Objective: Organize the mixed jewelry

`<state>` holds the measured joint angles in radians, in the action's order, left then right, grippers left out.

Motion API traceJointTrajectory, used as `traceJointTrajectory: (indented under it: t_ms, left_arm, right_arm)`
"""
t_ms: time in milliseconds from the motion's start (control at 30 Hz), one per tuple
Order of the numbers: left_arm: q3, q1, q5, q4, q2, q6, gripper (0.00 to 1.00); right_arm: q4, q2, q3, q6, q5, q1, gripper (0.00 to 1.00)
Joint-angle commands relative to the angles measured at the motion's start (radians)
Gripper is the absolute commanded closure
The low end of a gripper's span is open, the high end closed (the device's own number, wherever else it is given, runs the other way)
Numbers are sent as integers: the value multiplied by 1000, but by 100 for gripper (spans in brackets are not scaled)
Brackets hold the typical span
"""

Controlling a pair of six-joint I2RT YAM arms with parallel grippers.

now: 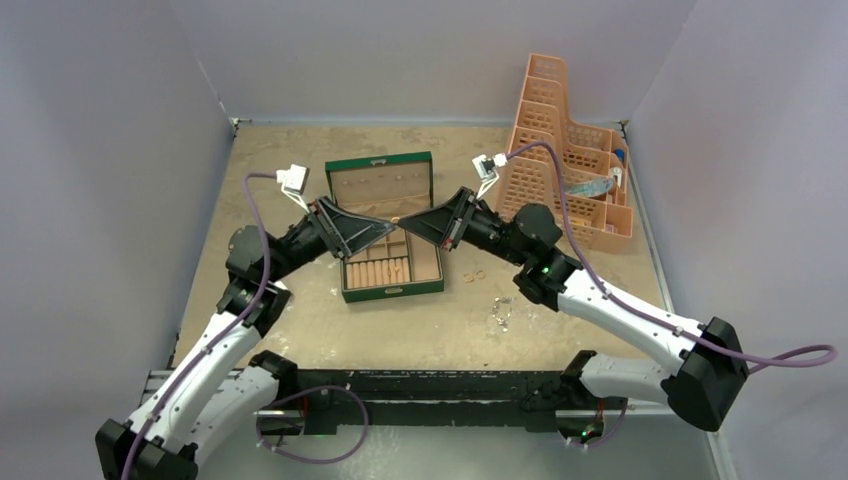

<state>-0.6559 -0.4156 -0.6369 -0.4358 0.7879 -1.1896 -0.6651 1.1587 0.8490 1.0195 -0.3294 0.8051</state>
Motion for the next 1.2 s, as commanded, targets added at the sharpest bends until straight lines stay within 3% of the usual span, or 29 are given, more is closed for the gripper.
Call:
traceJointTrajectory:
  t_ms: [0,67,233,467,633,900,1167]
  left_arm:
    - [-30,-2,232,314,-112,132,35]
    - [-42,-1,372,488,-166,176,27]
    - [-96,-2,697,826,-244,255,23]
    - [-194,-2,952,1035,-207,391,22]
    - [-212,-2,1011,1057,-168,475,21]
    - [-200,-1,952,1044,-129,505,21]
    - [-202,-2,954,1054,-128,507,21]
  right_arm:
    - [122,11,50,-49,89,1,100]
    - [207,39,73,-81,150,2,100]
    - [402,152,135,-142,292,61,100]
    - [698,353,296,-152,583,187,100]
    - [883,515,441,-145,691,240,100]
    - [1111,724,677,-105,793,297,100]
    - [1238,785,749,-26,875,308,100]
